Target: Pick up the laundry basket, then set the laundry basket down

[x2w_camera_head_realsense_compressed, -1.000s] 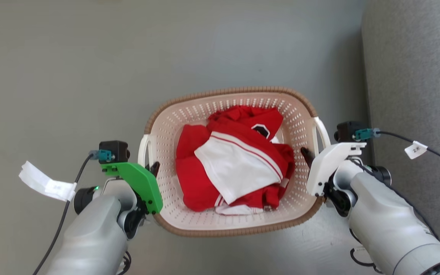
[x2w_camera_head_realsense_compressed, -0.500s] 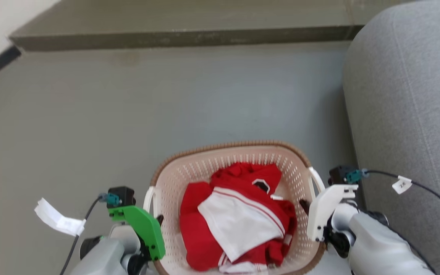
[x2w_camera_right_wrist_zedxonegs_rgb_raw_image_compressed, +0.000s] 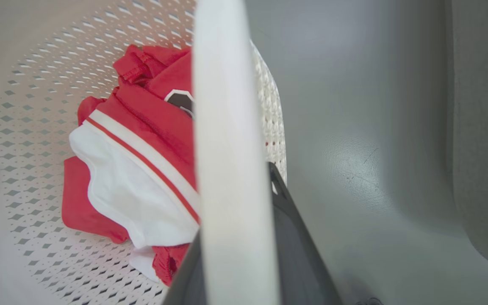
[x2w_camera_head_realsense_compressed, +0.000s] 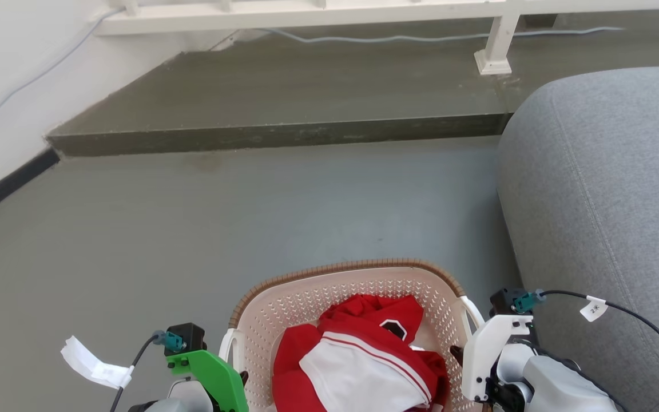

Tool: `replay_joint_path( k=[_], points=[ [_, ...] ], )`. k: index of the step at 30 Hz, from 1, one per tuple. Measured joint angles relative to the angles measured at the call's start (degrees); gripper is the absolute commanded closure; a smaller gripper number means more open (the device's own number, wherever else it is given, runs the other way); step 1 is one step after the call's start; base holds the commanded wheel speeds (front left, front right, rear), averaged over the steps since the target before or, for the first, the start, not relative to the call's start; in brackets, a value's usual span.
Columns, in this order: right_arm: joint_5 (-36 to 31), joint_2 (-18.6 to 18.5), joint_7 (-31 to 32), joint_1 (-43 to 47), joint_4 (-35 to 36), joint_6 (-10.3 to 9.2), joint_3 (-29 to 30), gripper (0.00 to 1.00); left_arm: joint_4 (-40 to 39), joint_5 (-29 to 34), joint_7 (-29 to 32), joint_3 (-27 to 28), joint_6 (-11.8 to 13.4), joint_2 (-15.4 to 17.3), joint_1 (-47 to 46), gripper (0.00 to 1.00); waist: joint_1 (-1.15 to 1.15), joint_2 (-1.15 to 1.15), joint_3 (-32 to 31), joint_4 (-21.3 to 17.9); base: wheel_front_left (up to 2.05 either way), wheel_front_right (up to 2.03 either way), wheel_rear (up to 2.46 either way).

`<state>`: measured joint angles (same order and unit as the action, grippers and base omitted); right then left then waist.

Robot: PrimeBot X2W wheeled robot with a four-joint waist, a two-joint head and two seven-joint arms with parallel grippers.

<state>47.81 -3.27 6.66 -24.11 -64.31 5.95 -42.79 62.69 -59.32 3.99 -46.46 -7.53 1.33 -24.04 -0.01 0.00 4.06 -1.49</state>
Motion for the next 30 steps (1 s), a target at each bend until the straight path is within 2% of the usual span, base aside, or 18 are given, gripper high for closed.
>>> replay_joint_path(
  k=[7, 30],
  points=[
    [0.9, -0.1, 0.5, 0.0, -0.1, 0.0, -0.4, 1.0, 0.0, -0.5, 0.6, -0.2, 0.0, 0.0, 0.0, 1.0, 0.0, 0.0, -1.7, -0.6, 0.0, 0.0, 0.0],
    [3.7, -0.2, 2.3, -0.1, -0.6, -0.01, -2.1, 1.0, 0.4, -2.3, 3.1, -1.3, 0.0, 0.0, -0.2, 1.0, 0.0, 0.0, -0.7, -0.9, 0.0, 0.0, 0.0]
  ],
)
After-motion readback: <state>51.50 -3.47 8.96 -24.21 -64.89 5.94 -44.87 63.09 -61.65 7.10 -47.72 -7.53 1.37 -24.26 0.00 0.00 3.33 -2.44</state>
